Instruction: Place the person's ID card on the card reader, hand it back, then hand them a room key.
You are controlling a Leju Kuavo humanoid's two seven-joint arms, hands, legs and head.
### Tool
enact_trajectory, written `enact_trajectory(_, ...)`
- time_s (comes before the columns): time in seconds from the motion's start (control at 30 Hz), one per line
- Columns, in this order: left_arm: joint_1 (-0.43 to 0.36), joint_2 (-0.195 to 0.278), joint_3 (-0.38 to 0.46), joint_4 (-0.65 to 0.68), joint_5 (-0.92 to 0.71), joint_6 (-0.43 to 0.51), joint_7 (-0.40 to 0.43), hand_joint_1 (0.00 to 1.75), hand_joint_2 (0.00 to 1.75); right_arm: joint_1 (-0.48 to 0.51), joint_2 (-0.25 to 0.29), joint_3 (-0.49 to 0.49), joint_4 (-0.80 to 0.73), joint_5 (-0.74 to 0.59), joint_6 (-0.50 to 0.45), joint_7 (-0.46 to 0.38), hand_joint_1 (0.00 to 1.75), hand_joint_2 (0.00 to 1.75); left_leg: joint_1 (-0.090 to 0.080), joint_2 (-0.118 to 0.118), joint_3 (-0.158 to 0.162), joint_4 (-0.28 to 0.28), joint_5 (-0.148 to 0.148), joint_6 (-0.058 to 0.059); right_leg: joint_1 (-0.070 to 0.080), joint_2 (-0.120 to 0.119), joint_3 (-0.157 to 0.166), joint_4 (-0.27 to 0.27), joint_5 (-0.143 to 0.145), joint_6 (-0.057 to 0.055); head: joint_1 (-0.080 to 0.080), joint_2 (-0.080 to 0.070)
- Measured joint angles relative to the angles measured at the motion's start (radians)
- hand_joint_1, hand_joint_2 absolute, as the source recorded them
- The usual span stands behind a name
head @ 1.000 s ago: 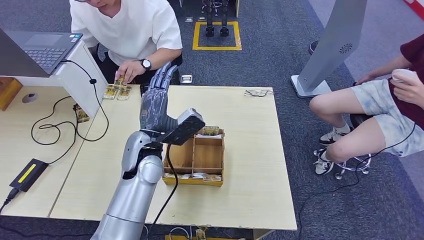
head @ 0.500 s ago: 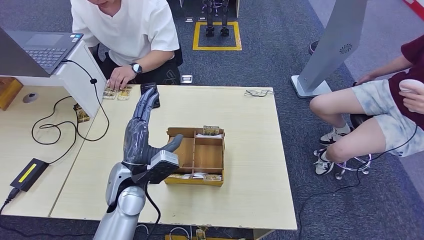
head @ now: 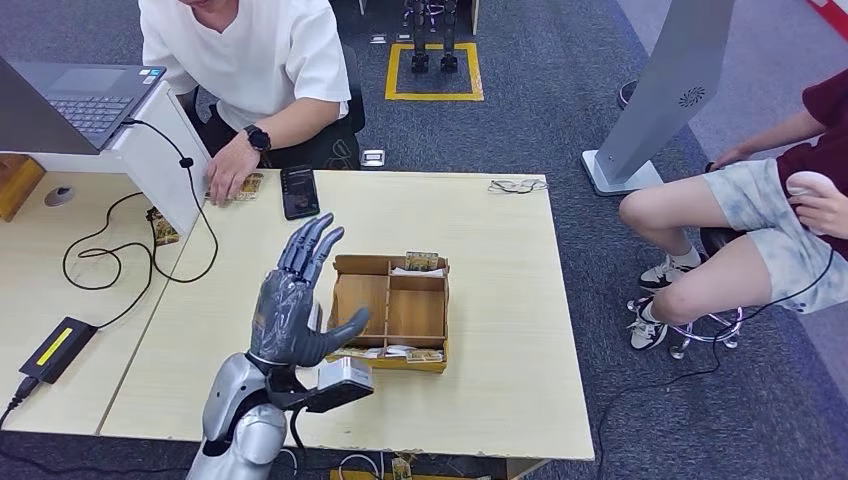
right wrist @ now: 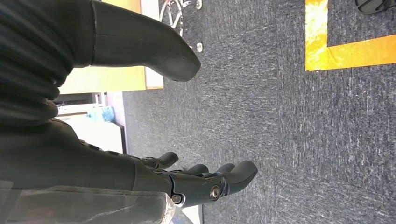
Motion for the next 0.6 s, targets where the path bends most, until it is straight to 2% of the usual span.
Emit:
enact_trajectory(0.4,0.038,0.090,-0.107,0.057,-0.128,0.073,-0.028,0.00,1.75,0.008,-0.004,-0.001,0.004,0.000,-0.016,-0.014,0.00,1.75,0.000,0.000,0.000,0.000,0.000,0.000,0.000,0.000,0.000,0.000,0.000,0.000,0.000,0.000)
enact_trajectory(0.6,0.035,0.131,-0.172,0.126,-0.202,0.072,0.015,0.00,1.75,0.008,-0.013,0.000,0.011,0.000,-0.018,-0.010,0.00,1.75,0.000,0.000,0.000,0.000,0.000,0.000,0.000,0.000,0.000,0.000,0.000,0.000,0.000,0.000)
